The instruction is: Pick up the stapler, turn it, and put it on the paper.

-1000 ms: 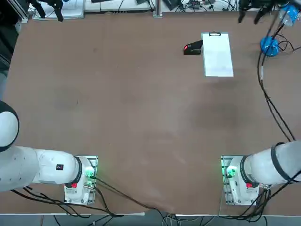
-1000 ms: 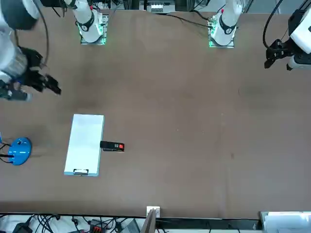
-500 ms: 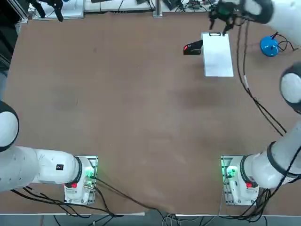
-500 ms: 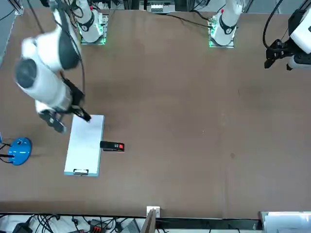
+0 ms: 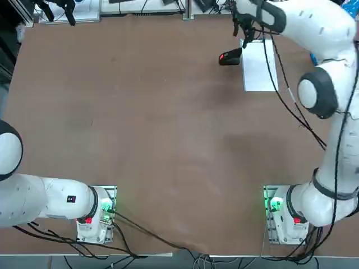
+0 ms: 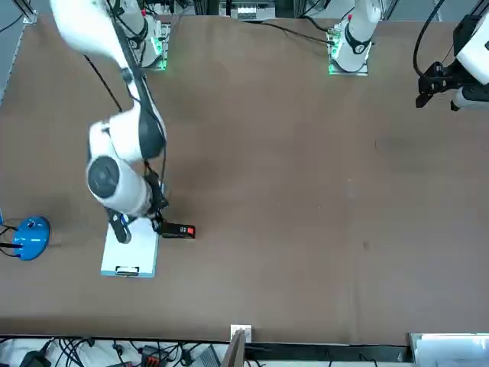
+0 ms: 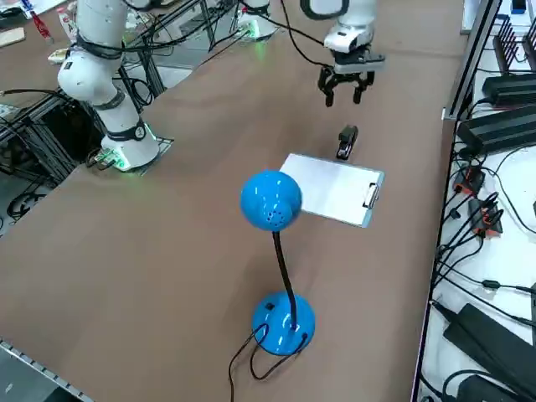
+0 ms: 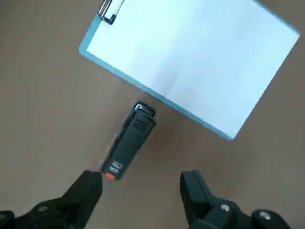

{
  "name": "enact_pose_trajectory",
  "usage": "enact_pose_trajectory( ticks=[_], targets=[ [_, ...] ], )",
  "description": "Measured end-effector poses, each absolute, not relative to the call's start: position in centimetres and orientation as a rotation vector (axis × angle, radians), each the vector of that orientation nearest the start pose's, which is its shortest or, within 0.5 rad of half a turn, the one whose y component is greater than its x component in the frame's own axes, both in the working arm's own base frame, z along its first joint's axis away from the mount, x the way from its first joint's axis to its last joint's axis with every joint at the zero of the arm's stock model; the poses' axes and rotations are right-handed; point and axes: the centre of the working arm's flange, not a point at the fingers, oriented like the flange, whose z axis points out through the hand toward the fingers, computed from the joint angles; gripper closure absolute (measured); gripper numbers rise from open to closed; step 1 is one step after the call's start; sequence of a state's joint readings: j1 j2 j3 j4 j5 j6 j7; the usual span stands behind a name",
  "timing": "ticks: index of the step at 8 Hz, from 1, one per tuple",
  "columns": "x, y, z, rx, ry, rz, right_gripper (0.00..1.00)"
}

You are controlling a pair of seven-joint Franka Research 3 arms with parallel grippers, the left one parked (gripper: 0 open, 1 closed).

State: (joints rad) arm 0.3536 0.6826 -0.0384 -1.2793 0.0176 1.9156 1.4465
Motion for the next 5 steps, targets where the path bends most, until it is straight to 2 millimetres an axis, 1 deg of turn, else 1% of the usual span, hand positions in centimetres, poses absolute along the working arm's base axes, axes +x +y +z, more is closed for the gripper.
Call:
enact_pose_trajectory(
  ticks=[2, 5],
  targets=[
    [70.2, 23.8, 32.8, -2.500, 1.939, 0.006, 0.01],
    [70.4, 24.6, 29.0, -2.330, 2.143, 0.000, 0.01]
  ],
)
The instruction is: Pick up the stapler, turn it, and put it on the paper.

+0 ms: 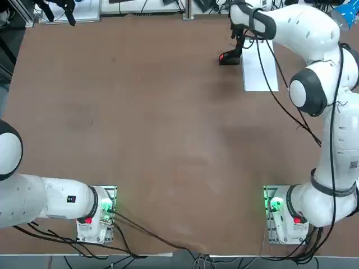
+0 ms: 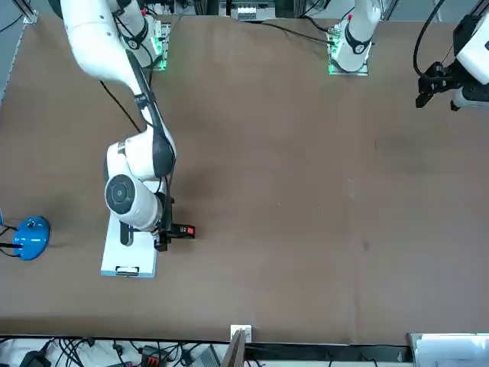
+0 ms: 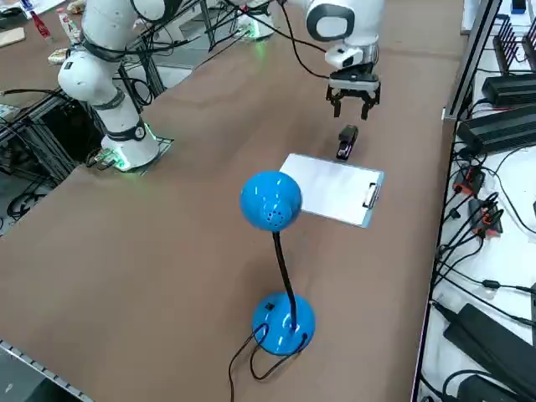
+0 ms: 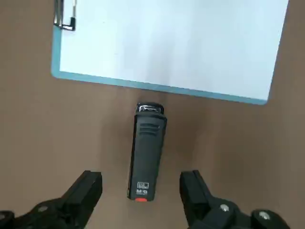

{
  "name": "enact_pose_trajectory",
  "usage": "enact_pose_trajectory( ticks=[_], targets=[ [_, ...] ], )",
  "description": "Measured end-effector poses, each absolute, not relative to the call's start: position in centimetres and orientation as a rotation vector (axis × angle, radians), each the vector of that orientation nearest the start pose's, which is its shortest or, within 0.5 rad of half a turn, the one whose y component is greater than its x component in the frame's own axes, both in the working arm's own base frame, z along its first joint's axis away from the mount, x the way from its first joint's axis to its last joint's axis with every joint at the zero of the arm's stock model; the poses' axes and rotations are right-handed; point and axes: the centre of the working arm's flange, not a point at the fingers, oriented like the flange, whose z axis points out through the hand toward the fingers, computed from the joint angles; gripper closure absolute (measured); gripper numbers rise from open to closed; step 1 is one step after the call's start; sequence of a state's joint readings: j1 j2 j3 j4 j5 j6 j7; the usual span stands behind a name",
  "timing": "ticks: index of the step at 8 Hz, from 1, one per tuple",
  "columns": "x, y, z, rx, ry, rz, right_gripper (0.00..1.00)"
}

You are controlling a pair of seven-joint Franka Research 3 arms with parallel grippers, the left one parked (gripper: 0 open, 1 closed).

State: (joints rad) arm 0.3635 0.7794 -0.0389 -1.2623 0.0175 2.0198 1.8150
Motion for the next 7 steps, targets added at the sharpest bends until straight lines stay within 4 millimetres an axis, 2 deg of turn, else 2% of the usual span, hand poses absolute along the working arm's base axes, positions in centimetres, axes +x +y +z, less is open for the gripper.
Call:
enact_pose_trajectory(
  ticks=[2, 7],
  targets=[
    [70.7, 24.8, 27.6, -2.240, 2.226, -0.013, 0.01],
    [70.2, 25.5, 24.5, -2.273, 2.250, -0.037, 0.00]
  ],
)
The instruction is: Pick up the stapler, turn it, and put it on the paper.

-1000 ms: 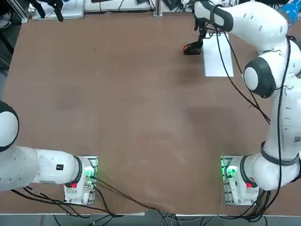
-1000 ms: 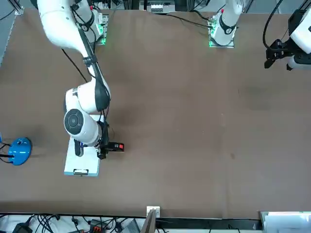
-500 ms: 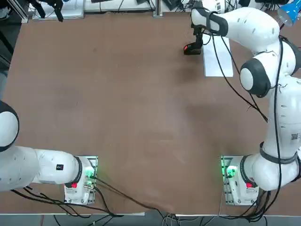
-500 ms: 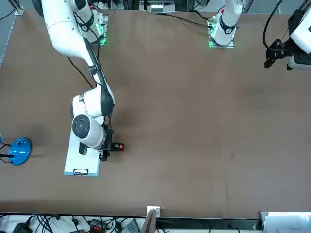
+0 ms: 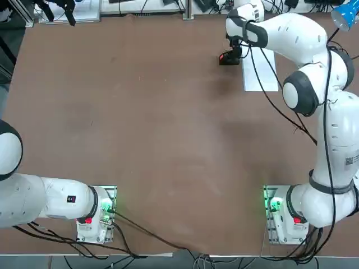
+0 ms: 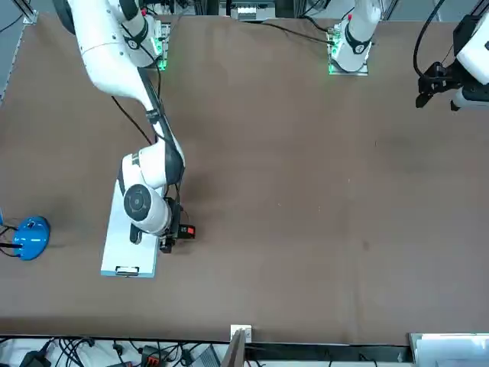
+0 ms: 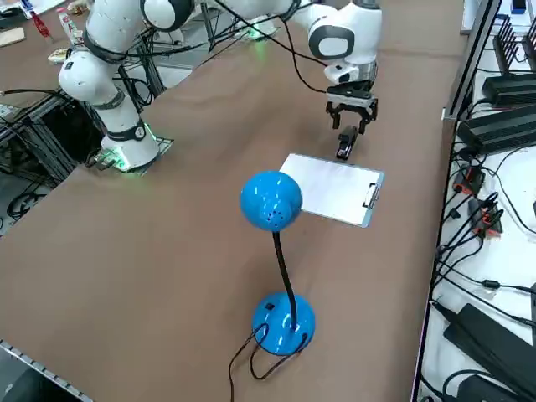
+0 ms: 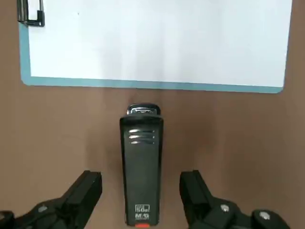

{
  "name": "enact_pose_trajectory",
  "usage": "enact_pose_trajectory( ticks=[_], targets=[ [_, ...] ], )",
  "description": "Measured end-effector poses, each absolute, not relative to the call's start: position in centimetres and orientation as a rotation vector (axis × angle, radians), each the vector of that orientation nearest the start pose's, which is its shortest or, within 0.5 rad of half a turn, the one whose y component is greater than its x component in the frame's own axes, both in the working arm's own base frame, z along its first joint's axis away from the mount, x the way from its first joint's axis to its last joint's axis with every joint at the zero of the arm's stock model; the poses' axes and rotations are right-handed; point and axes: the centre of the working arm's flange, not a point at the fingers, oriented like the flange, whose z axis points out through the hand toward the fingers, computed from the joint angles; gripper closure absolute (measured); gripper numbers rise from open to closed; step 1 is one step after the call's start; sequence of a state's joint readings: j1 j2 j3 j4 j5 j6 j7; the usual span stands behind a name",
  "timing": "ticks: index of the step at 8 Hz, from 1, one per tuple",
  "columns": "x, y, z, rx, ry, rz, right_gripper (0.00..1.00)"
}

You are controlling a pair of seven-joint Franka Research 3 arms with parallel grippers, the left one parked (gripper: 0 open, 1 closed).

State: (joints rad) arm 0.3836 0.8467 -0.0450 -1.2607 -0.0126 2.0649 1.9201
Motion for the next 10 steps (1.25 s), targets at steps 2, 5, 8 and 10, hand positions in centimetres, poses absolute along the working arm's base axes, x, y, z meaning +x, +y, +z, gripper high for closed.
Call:
enact_pose_trajectory(
  ticks=[2, 5, 8, 10],
  targets=[
    [70.1, 25.5, 23.9, -2.283, 2.255, -0.043, 0.01],
    [70.2, 25.3, 23.5, -2.301, 2.254, -0.069, 0.06],
    [70.2, 25.2, 22.8, -2.320, 2.248, -0.101, 0.15],
    [70.3, 25.2, 22.8, -2.319, 2.242, -0.111, 0.39]
  ],
)
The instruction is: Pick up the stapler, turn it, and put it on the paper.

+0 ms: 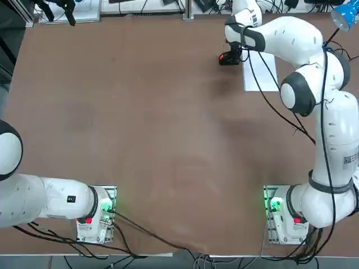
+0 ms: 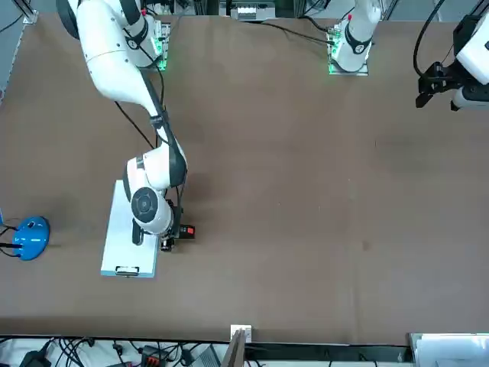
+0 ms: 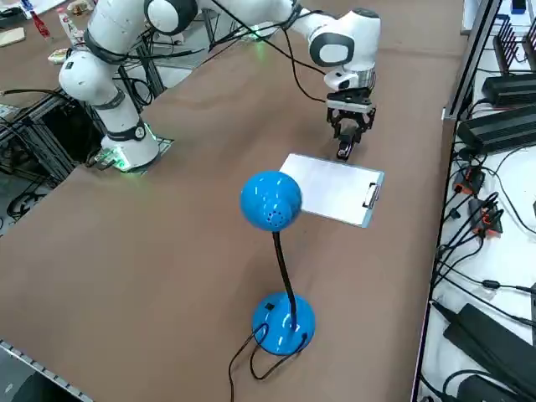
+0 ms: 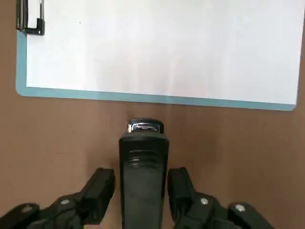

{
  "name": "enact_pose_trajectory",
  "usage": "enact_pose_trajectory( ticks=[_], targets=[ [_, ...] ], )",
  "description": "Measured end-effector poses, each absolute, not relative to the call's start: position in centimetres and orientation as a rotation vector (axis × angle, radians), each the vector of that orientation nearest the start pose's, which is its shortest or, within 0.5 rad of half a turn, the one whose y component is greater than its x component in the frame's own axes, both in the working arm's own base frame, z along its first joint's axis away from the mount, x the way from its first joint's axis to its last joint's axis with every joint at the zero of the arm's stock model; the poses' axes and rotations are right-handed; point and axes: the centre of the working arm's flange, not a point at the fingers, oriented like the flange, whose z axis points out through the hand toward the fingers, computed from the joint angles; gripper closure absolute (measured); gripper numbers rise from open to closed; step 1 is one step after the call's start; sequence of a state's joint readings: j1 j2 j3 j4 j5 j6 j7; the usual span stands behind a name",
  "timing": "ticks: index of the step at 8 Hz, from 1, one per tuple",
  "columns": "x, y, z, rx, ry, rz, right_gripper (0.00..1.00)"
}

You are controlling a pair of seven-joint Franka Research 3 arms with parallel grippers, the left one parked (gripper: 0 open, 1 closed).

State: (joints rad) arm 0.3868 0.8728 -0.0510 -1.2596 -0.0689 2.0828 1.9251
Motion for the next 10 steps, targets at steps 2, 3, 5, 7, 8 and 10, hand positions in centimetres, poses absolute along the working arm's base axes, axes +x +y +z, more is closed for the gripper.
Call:
enact_pose_trajectory(
  ticks=[2, 3, 5, 7, 8, 10],
  targets=[
    [70.6, 25.3, 23.3, -2.343, 2.207, -0.130, 0.58],
    [70.8, 25.5, 24.1, -2.392, 2.142, -0.138, 0.58],
    [70.9, 25.7, 27.0, -2.581, 1.912, -0.136, 0.58],
    [70.3, 25.0, 31.9, -2.795, 1.644, -0.097, 0.58],
    [69.9, 24.5, 33.7, -2.903, 1.472, -0.072, 0.58],
    [69.2, 22.2, 34.6, -3.080, 1.113, -0.011, 0.58]
  ],
)
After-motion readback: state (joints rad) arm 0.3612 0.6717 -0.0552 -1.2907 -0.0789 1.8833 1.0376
